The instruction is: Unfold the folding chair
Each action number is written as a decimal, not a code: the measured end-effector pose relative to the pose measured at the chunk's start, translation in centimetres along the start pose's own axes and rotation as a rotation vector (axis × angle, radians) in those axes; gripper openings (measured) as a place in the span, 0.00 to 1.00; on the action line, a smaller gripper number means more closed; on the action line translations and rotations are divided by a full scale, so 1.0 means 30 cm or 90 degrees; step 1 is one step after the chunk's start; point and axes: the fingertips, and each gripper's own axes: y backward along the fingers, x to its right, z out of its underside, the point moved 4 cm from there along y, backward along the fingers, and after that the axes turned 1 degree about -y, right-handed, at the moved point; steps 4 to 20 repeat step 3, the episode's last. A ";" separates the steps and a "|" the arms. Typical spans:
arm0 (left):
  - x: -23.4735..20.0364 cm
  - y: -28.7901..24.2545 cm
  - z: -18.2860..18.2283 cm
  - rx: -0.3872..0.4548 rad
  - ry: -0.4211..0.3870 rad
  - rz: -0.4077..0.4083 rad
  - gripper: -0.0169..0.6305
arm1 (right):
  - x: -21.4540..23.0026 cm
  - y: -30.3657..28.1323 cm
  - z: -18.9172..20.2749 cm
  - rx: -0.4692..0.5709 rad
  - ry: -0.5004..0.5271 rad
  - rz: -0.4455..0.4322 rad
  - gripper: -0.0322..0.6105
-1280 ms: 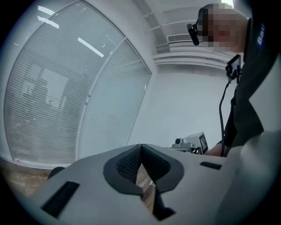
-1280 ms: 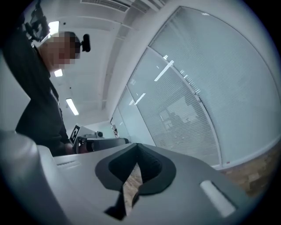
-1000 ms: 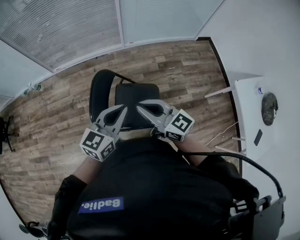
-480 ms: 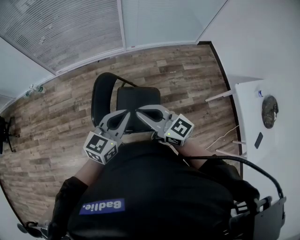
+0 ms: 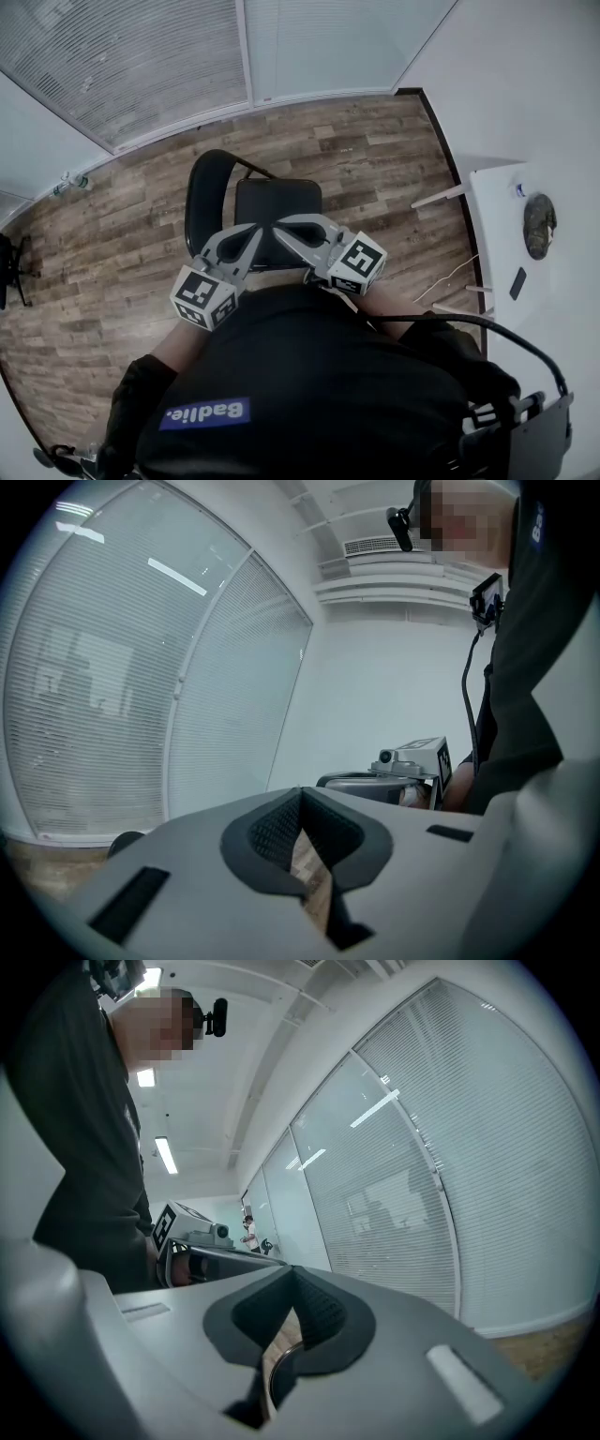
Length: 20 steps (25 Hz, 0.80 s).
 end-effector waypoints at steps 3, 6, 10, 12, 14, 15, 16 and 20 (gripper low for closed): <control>-0.005 -0.029 0.012 -0.001 0.000 0.000 0.03 | 0.026 0.009 0.012 0.001 0.002 0.000 0.05; -0.005 -0.029 0.012 -0.001 0.000 0.000 0.03 | 0.026 0.009 0.012 0.001 0.002 0.000 0.05; -0.005 -0.029 0.012 -0.001 0.000 0.000 0.03 | 0.026 0.009 0.012 0.001 0.002 0.000 0.05; -0.005 -0.029 0.012 -0.001 0.000 0.000 0.03 | 0.026 0.009 0.012 0.001 0.002 0.000 0.05; -0.005 -0.029 0.012 -0.001 0.000 0.000 0.03 | 0.026 0.009 0.012 0.001 0.002 0.000 0.05; -0.005 -0.029 0.012 -0.001 0.000 0.000 0.03 | 0.026 0.009 0.012 0.001 0.002 0.000 0.05; -0.005 -0.029 0.012 -0.001 0.000 0.000 0.03 | 0.026 0.009 0.012 0.001 0.002 0.000 0.05; -0.005 -0.029 0.012 -0.001 0.000 0.000 0.03 | 0.026 0.009 0.012 0.001 0.002 0.000 0.05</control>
